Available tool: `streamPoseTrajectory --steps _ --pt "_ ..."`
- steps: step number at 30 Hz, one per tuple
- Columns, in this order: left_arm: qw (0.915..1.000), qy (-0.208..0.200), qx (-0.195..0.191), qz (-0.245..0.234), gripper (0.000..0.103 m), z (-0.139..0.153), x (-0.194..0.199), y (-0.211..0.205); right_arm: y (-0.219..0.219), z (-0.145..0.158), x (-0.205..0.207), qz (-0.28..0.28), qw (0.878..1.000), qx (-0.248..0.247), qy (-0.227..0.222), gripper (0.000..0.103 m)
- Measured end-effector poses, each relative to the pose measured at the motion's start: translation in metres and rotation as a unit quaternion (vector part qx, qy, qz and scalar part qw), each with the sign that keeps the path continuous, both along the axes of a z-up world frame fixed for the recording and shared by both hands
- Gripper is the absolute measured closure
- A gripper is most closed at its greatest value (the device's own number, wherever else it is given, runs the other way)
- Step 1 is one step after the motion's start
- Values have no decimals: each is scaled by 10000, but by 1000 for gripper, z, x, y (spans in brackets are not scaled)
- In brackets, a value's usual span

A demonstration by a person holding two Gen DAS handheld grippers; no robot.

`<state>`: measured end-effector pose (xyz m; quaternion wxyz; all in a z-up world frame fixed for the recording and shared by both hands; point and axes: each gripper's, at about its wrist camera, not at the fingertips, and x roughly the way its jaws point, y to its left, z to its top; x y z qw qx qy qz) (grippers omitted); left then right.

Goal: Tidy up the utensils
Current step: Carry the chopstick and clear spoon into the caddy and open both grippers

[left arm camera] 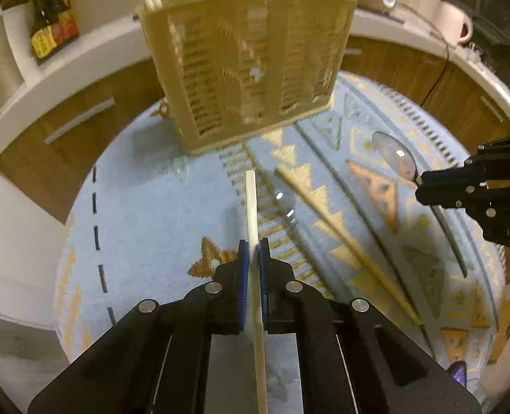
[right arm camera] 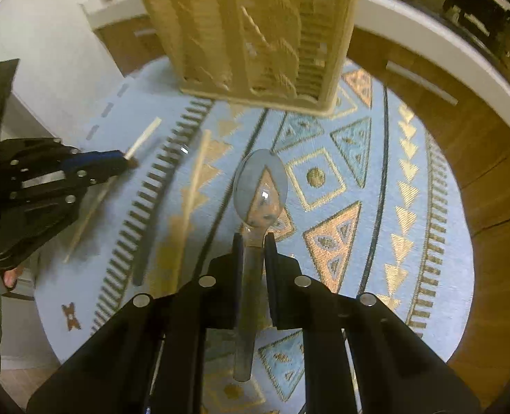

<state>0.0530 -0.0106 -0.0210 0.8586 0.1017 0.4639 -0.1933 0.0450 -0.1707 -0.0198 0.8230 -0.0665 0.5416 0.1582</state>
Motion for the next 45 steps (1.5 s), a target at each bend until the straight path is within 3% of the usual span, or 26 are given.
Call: streamPoseTrajectory --steps 6,11,19,26,35,40,45 --pt "9967 -561 -577 53 99 41 -14 7 -10 41 -26 120 9974 321 -628 93" --pt "9873 -1033 -1200 143 99 80 -20 14 -20 85 -36 163 9913 572 -1173 93" --pt "9729 -1693 -1566 189 99 125 -25 9 -24 128 -45 97 9806 835 -1770 93" --pt "9517 -2308 -2001 310 99 164 -25 17 -19 157 -45 109 9706 873 -2242 93" --pt "9103 -3043 -2752 544 99 202 8 24 -23 193 -6 -102 9458 1121 -3047 93" --pt "8938 -3546 -2667 652 99 205 30 8 -28 199 25 -333 9270 1255 -3519 93" --pt "8854 -3821 -2553 705 99 191 61 -19 -41 191 58 -731 9104 1122 -3915 93"
